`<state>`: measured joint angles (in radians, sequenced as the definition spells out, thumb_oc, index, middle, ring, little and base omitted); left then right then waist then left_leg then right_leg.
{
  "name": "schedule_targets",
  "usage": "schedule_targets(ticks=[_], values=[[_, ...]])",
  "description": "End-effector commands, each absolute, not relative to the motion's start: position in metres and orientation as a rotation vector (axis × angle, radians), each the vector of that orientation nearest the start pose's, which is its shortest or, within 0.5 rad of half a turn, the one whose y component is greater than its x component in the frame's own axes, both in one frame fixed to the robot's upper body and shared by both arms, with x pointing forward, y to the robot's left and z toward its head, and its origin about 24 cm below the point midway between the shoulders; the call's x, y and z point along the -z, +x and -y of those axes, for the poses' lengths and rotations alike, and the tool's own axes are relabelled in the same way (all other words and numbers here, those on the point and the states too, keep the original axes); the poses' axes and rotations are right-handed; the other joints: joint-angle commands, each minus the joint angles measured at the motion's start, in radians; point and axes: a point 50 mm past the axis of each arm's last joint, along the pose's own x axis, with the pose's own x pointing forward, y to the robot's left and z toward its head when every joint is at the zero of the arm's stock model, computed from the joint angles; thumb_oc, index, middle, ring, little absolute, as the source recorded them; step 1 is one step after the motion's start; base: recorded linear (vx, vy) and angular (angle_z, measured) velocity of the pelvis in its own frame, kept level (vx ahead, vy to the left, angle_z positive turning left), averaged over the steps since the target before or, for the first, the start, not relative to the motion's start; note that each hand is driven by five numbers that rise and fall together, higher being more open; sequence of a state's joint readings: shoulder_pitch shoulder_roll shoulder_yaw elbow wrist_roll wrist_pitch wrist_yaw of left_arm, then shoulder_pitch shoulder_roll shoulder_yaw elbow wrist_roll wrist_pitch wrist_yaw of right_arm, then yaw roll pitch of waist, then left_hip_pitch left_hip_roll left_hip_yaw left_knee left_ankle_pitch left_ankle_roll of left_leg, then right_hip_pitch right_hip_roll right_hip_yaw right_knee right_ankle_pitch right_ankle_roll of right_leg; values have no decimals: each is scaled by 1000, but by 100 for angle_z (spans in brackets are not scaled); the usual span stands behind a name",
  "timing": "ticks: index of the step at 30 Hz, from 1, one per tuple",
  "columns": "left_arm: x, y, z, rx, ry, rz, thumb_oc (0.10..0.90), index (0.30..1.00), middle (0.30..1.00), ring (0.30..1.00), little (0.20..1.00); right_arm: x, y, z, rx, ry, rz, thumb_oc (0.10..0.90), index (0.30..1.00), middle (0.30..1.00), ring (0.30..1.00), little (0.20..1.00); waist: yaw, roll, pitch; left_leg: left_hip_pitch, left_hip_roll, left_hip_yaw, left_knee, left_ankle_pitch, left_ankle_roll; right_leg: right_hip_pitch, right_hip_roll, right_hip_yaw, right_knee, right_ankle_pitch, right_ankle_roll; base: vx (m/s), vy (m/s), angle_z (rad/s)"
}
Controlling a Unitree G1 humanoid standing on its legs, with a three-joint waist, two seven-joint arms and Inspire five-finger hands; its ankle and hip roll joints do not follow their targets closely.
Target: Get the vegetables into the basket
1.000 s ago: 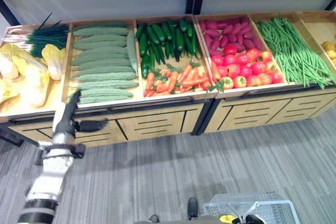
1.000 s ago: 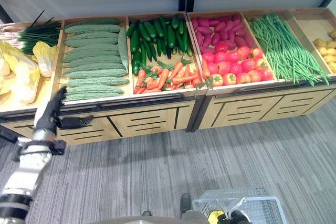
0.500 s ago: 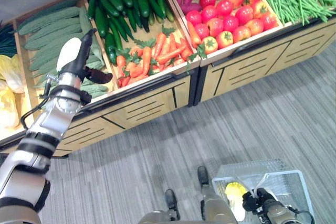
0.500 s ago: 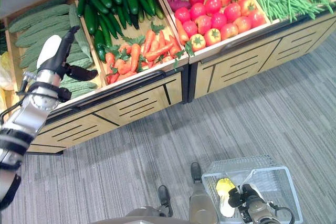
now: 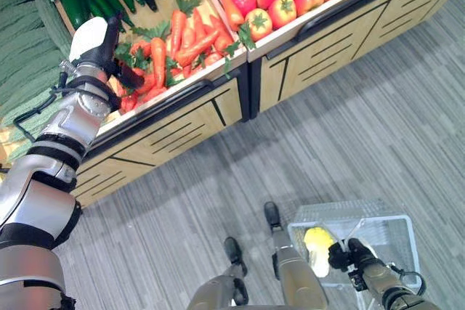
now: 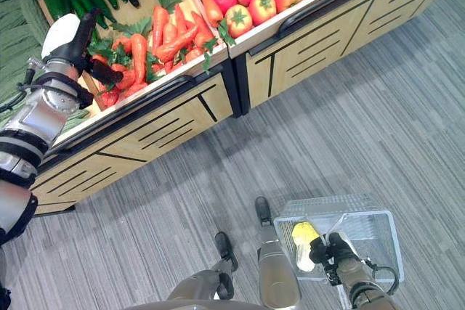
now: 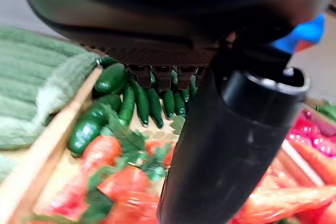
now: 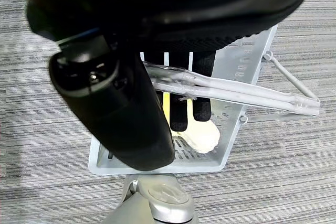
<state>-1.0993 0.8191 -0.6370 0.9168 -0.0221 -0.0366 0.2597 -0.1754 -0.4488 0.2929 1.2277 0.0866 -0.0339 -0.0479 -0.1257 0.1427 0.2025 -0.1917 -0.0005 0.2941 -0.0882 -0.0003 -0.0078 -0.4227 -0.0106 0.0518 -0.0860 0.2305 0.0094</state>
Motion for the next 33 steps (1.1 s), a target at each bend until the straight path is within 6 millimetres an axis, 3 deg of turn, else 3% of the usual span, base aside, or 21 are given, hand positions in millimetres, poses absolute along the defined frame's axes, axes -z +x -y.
schedule_targets(ticks=[1,6,21,23,33], values=[[-306,386,-297,-518,953,311,900,1000,1000,1000,1000,131,134,291,73,-515,-1118,400,300,300,300,300,-11,24,-34,-79,-19,44,1,8,1,54,-16,-21,-1,-103,76,22,-42,-1],[-304,387,-303,-537,1017,247,900,1000,1000,1000,1000,131,134,290,84,-506,-1109,400,300,300,300,300,-26,34,-27,-90,-17,54,1,0,-6,32,-9,-1,5,-104,82,43,-19,-9],[-303,394,-293,-510,1120,220,900,1000,1000,1000,1000,132,133,287,93,-477,-1087,400,300,300,300,300,-33,43,-29,-153,-15,67,1,15,-14,-33,2,17,0,-87,76,7,-34,-7],[-297,394,-299,-538,1114,167,900,1000,1000,1000,1000,133,131,284,99,-457,-1083,400,300,300,300,300,-38,31,-30,-182,-8,73,1,22,-18,-63,11,20,-1,-79,74,21,-100,-4],[-314,392,-299,-579,1179,189,900,1000,1000,1000,1000,137,130,273,73,-431,-1068,400,300,300,300,300,-38,0,-40,-238,7,68,1,31,-23,-119,24,19,-1,-69,68,35,-33,-2]])
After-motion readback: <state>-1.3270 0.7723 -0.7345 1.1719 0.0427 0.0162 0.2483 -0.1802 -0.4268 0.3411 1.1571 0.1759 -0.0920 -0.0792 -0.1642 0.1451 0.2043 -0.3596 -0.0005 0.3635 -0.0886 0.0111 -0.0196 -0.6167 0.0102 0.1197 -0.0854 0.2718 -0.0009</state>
